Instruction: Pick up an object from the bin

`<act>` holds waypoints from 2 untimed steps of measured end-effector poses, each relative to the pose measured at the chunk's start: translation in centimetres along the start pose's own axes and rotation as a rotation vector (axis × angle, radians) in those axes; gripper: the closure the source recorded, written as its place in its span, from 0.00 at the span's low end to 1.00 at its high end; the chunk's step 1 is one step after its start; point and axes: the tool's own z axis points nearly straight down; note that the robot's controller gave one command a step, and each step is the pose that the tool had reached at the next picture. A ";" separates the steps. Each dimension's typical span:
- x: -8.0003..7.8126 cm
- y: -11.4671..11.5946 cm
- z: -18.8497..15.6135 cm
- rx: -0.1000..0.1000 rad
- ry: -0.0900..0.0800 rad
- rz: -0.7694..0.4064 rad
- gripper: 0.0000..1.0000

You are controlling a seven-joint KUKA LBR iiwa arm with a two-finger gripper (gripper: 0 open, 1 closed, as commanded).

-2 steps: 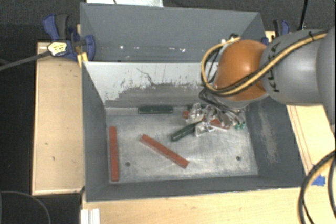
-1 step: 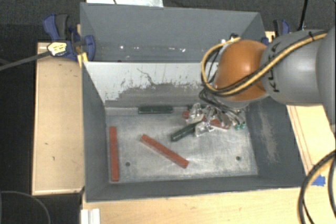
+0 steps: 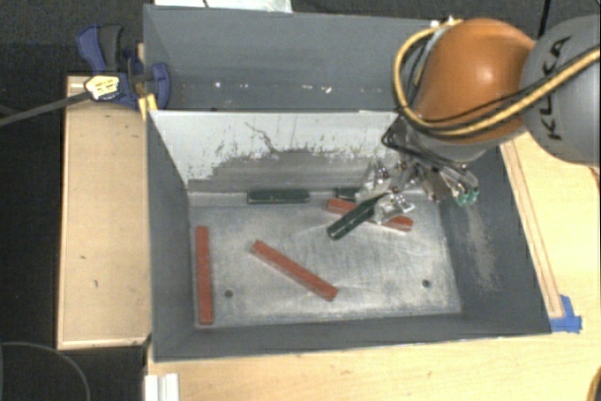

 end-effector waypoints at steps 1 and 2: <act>0.0 0.0 0.0 0.000 0.000 0.001 1.00; 0.4 -0.6 -8.2 0.000 -0.001 0.008 1.00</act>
Offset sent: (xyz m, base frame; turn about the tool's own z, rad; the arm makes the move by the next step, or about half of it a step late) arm -0.0022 -0.0069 0.0810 0.0007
